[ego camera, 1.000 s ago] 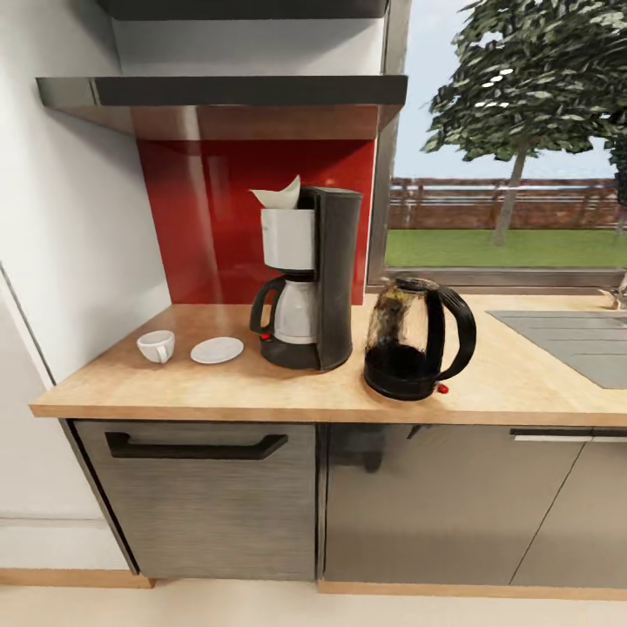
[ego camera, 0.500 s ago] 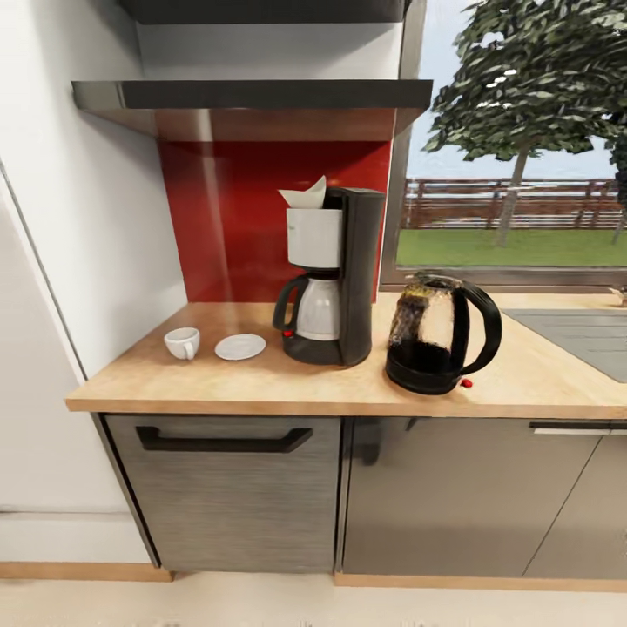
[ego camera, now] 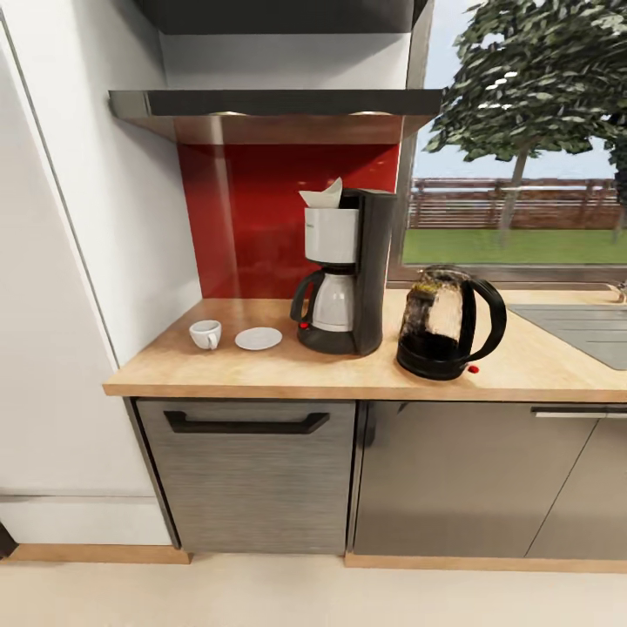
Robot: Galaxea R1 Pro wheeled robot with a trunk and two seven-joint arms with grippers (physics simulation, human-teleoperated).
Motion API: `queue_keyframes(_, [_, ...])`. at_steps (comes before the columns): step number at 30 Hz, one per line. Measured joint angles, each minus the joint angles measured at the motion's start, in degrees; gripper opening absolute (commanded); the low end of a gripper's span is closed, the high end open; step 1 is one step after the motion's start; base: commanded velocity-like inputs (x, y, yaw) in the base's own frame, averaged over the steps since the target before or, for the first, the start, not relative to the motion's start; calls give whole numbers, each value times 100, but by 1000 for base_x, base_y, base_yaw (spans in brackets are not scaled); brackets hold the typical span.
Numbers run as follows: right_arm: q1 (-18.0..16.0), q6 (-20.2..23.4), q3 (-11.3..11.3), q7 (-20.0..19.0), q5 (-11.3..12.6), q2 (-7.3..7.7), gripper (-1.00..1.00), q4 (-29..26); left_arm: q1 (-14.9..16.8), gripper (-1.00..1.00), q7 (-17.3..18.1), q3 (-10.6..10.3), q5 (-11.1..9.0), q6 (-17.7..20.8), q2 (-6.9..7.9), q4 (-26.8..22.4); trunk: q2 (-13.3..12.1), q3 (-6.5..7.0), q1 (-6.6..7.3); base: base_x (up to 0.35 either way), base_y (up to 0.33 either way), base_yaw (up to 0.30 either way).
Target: Set up a coffee station on the kitchen countertop: keep the coffee maker on the countertop, move the bottle of coffee from the kitchen shelf to the counter next to the coffee maker, place a paper coffee filter on top of the coffee maker, put the saucer next to the coffee maker with the coffee cup on the saucer, and place the electric kettle next to the coffee maker.
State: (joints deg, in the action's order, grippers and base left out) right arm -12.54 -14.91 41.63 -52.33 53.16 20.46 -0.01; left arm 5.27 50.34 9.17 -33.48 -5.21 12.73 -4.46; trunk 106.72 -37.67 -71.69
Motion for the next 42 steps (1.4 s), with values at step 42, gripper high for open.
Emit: queue_keyframes(42, [0, -10, -18, 9, 312, 334, 100, -9, 5157, 100, -3005, -1880, 29, 6237, -1108, -7130, 0, 1, 0, 0, 0, 0])
